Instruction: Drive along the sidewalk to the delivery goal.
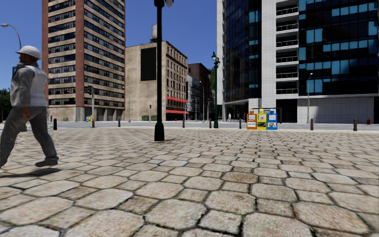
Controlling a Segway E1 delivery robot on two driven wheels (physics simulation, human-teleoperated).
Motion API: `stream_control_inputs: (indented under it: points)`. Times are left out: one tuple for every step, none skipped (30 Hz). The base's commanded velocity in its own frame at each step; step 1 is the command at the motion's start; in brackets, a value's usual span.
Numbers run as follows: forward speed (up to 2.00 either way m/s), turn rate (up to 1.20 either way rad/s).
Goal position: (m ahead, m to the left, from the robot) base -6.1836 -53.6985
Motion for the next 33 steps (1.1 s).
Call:
stream_control_inputs:
  points:
    - [0.0,-0.27]
    - [0.0,-0.52]
    - [0.0,-0.52]
    - [0.0,-0.74]
    - [0.0,-0.81]
    - [0.0,-0.84]
    - [0.0,-0.85]
    - [0.0,-0.85]
    - [0.0,-0.86]
    - [0.0,-0.95]
    - [0.0,-0.99]
    - [0.0,-1.0]
    - [0.0,-1.0]
    - [0.0,-1.0]
    - [0.0,-1.0]
    - [0.0,-1.0]
    - [0.0,-1.0]
    - [0.0,-1.0]
    - [0.0,-1.0]
    - [0.0,-1.0]
    - [0.0,-1.0]
    - [0.0,-1.0]
    - [0.0,-1.0]
    - [0.0,-1.0]
    - [0.0,-1.0]
    - [0.0,-1.0]
    - [0.0,-0.99]
    - [0.0,-0.99]
    - [0.0,-0.99]
    - [0.0,-0.99]
    - [0.0,-0.99]
    - [0.0,-0.99]
    - [0.0,-0.99]
